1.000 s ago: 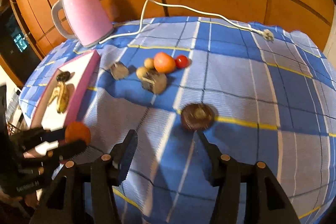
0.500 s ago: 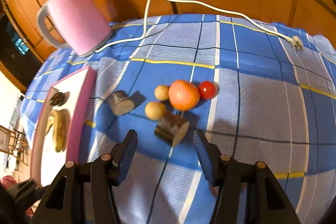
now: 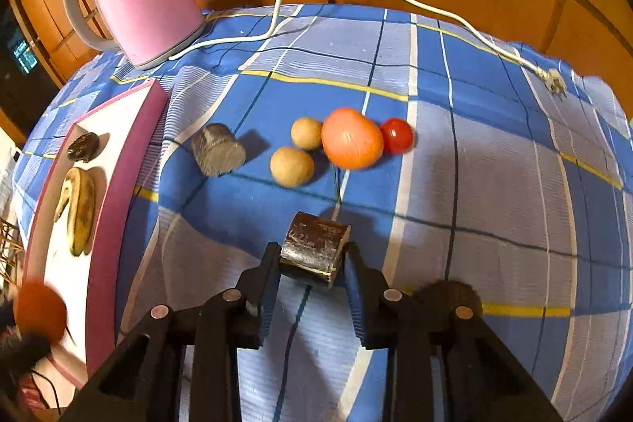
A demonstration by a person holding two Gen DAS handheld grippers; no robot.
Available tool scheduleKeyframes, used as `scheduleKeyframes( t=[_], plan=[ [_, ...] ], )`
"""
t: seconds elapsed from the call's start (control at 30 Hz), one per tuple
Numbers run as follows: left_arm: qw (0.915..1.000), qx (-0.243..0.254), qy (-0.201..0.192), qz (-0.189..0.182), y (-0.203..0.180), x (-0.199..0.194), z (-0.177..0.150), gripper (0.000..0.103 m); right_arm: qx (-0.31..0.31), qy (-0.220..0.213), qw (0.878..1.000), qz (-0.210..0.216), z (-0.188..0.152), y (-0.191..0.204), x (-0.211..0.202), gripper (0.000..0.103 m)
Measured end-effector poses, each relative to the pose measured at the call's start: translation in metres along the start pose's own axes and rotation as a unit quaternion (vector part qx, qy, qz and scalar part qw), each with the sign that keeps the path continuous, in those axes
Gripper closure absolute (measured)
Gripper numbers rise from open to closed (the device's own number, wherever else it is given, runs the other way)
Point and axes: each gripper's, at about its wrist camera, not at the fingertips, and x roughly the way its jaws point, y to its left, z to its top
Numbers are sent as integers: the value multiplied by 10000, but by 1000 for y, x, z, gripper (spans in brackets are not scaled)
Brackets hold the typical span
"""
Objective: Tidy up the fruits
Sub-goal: 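Carry the orange into the tray with the left tool while the right tool grasps a cut wooden piece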
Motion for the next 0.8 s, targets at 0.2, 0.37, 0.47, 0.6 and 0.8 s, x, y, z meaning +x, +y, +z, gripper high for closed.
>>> scheduleKeyframes(
  t=[0.2,0.37,0.47,0.6,0.8],
  plan=[
    [9968,-728,-85,318,49,-2,33,63,70,-57,9999,114,-3,-4,0,72],
    [9924,-1131,-179,459,75,17,67,63,72,-96,9998,166,-3,-5,0,72],
    [9884,-1341,-120,697,90,42,83,63,99,-115,9996,226,-5,-8,-1,72],
    [9847,-1487,-18,911,105,68,94,53,91,-127,9996,242,-6,-8,-2,72],
    [9857,-1230,-143,1143,98,61,88,43,61,-113,9995,304,-7,-10,-1,72]
  ],
)
